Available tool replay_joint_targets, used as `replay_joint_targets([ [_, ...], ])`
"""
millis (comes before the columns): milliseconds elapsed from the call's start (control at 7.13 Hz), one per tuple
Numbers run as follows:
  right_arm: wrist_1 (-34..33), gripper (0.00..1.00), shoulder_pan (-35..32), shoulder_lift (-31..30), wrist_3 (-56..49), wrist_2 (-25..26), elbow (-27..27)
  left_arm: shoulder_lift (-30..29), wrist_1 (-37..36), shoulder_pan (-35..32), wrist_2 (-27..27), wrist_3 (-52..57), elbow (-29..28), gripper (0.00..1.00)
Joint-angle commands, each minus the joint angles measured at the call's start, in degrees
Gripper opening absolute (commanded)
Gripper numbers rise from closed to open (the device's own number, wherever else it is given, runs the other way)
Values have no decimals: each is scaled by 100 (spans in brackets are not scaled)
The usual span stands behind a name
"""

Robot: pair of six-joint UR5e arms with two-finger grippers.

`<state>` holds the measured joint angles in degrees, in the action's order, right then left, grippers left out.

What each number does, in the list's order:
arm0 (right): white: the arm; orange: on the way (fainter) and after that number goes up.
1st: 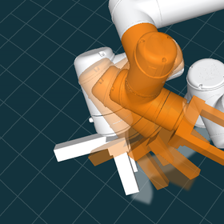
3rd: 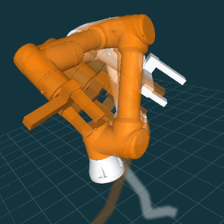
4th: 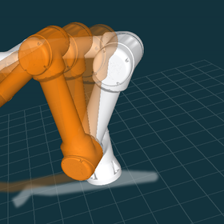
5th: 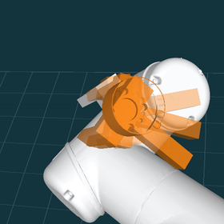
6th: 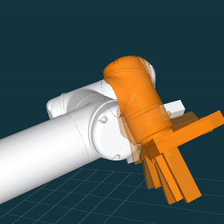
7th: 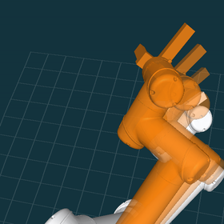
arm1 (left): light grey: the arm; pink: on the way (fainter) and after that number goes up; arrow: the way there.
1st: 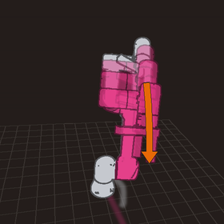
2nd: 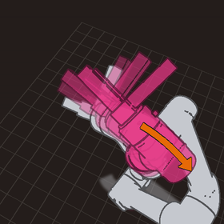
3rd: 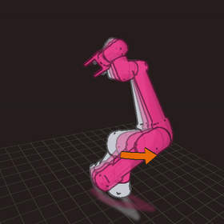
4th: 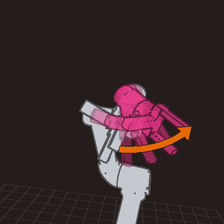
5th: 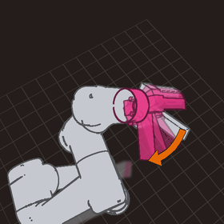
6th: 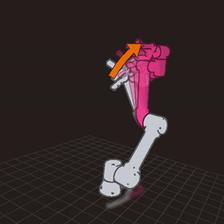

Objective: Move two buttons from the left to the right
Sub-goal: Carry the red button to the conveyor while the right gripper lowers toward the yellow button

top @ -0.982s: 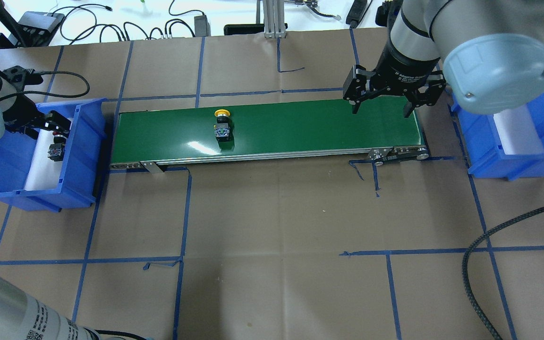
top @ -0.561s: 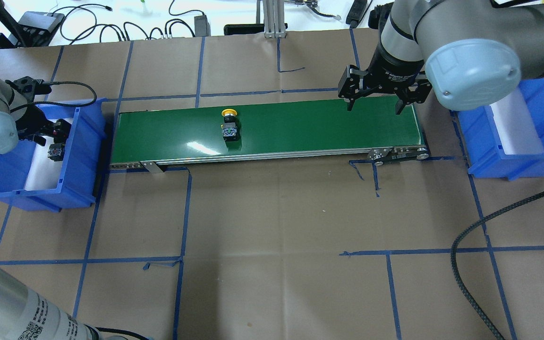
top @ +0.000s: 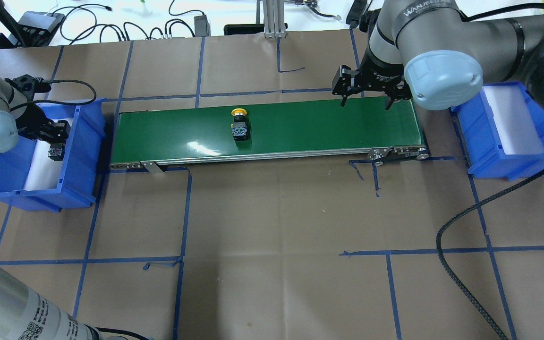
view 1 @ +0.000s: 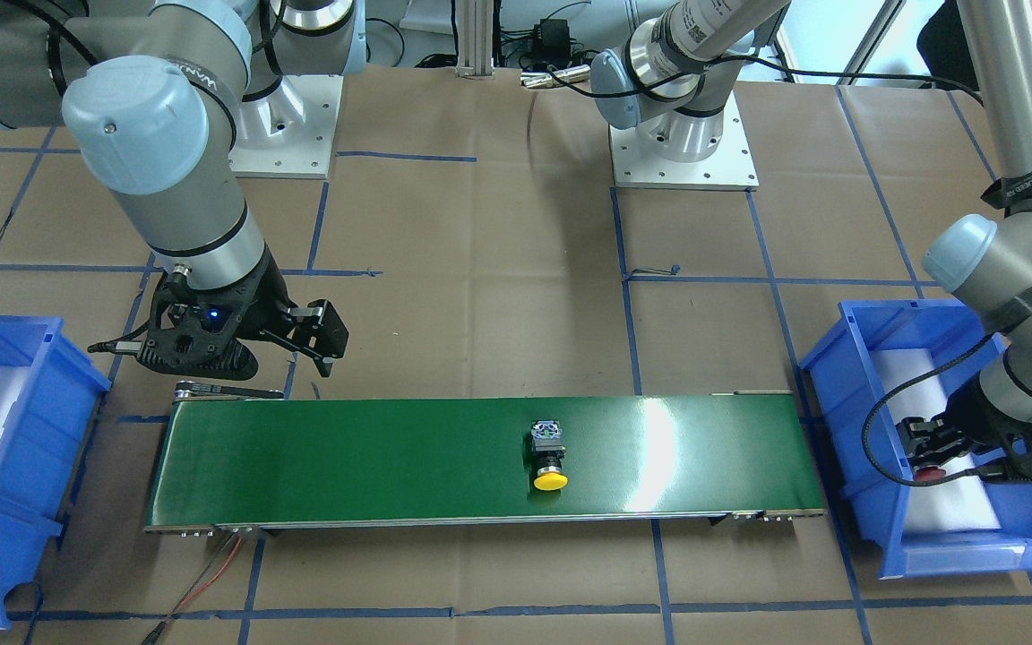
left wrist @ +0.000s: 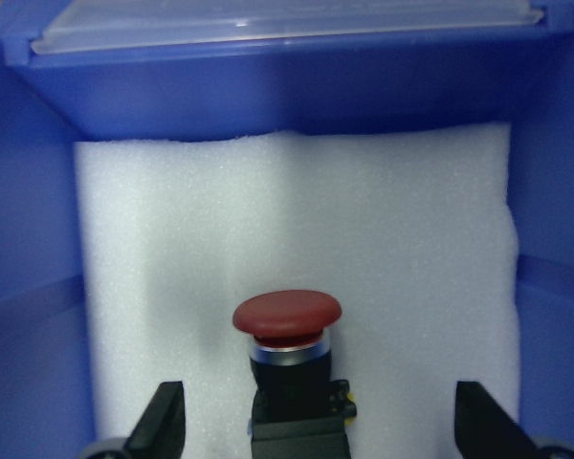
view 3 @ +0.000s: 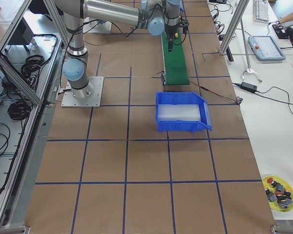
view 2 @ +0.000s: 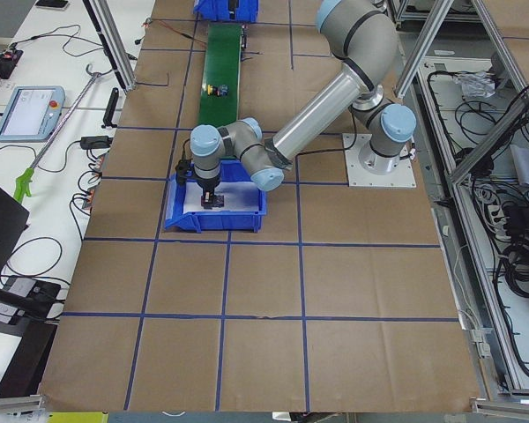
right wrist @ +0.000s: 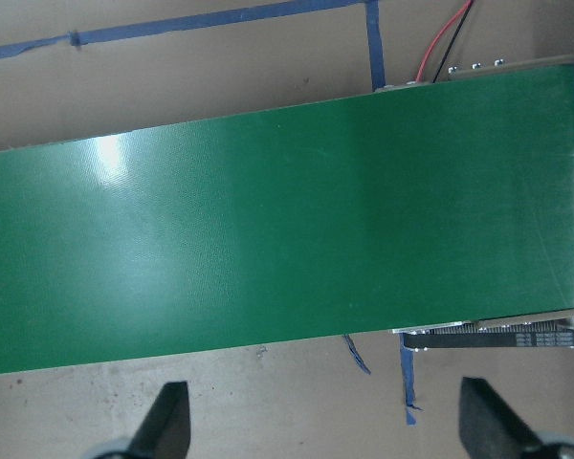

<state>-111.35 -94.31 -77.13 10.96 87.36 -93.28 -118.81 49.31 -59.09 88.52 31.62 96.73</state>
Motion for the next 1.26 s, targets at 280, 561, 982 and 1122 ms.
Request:
replay_joint_targets([
  [280,-88,100,0,66,3,0,3,339,445,-6,16,-7,-189,0],
  [561,-132,100,0,145,-6,0,3,770,1462,-15,77,-15,-574,0],
  [982,-246,100,0,207,-6,0,3,1104,2642,-68,306,-207,-1191,0],
  [1122,-246,100,0,251,-6,0,3,1114,2662,-120,245,-435,-1192,0],
])
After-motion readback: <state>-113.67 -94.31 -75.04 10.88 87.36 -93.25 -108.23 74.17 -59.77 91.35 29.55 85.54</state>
